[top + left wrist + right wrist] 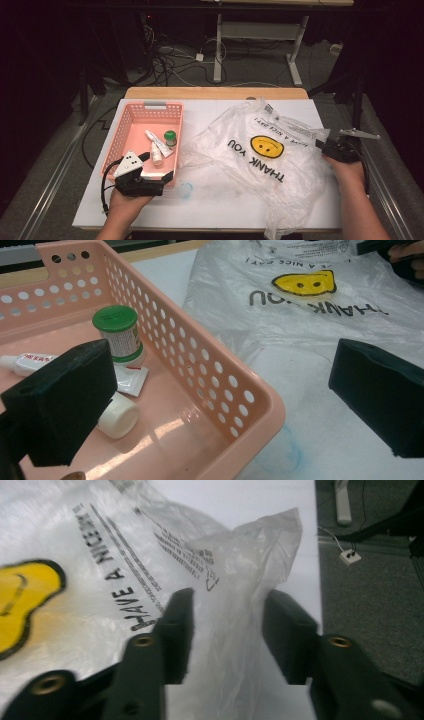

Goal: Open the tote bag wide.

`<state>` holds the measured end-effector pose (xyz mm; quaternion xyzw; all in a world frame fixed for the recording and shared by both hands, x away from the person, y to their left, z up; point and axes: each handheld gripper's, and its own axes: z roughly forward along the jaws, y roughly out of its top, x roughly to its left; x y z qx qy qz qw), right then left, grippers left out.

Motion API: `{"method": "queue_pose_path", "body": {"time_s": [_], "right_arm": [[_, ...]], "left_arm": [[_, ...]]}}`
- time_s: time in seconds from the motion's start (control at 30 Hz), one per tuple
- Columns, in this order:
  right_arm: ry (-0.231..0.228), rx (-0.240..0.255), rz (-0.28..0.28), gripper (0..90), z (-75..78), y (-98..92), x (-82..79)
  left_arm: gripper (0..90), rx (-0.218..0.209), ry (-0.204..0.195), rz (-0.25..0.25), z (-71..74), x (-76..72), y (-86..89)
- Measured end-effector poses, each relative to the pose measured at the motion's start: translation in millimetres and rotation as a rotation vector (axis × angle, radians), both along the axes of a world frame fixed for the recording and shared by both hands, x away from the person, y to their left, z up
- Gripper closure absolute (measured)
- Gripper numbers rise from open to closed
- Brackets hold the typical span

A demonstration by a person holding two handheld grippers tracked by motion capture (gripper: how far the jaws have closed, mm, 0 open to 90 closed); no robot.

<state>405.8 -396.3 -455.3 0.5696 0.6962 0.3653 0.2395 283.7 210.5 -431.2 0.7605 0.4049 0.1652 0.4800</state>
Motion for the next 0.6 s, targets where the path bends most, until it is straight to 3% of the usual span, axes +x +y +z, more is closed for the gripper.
{"method": "queue_pose_path", "body": {"time_s": [0.03,0.07,0.2,0.3,0.6], "right_arm": [[0.0,0.0,0.0,53.7,0.0,0.0,0.0],[-0.031,0.017,0.018,50.2,7.0,-1.1,-9.7],[-0.077,0.002,0.051,44.0,13.9,2.8,-24.4],[-0.125,0.006,0.103,33.8,17.1,13.7,-43.2],[-0.136,0.027,0.26,11.8,12.3,56.2,-70.9]], "left_arm": [[0.0,0.0,0.0,-0.001,-0.1,0.0,0.1],[0.0,-0.005,-0.001,-0.001,-0.2,0.0,-0.1],[0.0,-0.003,0.004,-0.002,-1.1,0.7,0.7],[0.0,-0.009,-0.001,0.0,-1.4,0.0,1.4],[0.0,-0.013,-0.004,-0.005,-2.8,-0.5,1.9]]}}
